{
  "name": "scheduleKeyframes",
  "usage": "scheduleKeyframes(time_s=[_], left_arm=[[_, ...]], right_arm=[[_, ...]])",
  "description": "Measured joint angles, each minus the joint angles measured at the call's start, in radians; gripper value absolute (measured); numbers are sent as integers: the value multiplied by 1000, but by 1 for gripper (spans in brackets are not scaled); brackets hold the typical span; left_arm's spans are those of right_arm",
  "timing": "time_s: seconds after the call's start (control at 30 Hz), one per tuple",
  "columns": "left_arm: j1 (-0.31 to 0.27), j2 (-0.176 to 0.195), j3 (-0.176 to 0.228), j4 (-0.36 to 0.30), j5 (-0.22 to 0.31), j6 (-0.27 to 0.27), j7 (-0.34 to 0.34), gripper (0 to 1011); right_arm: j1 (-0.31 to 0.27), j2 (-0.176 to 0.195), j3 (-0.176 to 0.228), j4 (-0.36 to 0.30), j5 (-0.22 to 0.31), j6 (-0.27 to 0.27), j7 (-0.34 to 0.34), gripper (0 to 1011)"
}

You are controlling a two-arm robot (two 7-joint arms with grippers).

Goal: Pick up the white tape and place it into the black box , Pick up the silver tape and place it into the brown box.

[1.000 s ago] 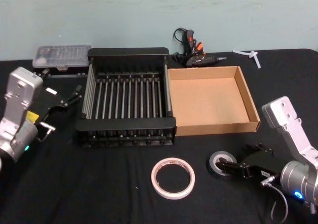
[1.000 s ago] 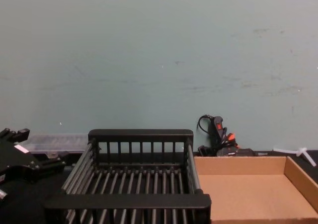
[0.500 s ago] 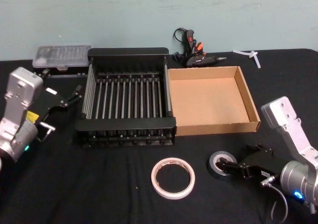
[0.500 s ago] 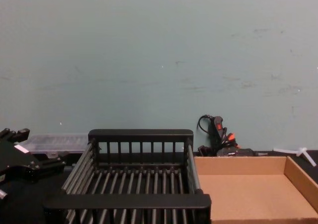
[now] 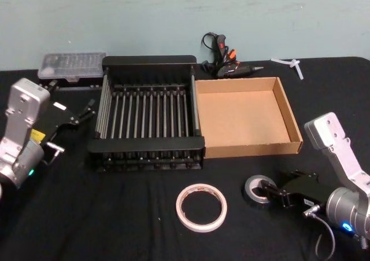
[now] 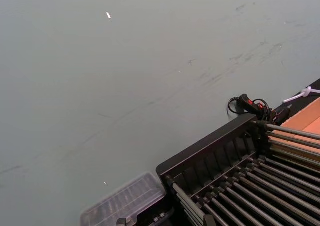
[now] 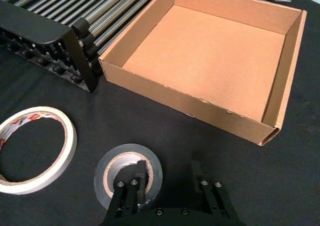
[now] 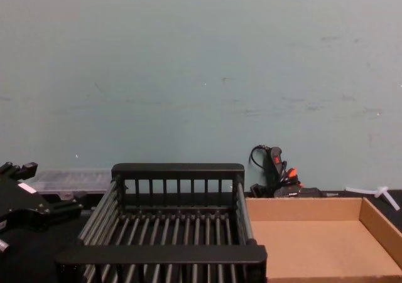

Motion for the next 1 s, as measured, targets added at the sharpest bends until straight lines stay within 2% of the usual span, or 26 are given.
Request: scheduleKeyframes(time_s=[0.13, 0.17, 0.4, 0.77, 1.0], left_arm=[[0, 0, 0, 0, 0, 0, 0, 1001], [0, 0, 0, 0, 0, 0, 0, 1001], [0, 0, 0, 0, 0, 0, 0, 1001], [0, 0, 0, 0, 0, 0, 0, 1001], [0, 0, 0, 0, 0, 0, 0, 1001]], right_arm=[[0, 0, 0, 0, 0, 0, 0, 449], [0, 0, 0, 0, 0, 0, 0, 386], [0, 0, 0, 0, 1, -1, -1, 177], [-9, -13, 23, -8, -2, -12, 22, 158], [-5, -24, 42, -23, -5, -40, 31, 158]])
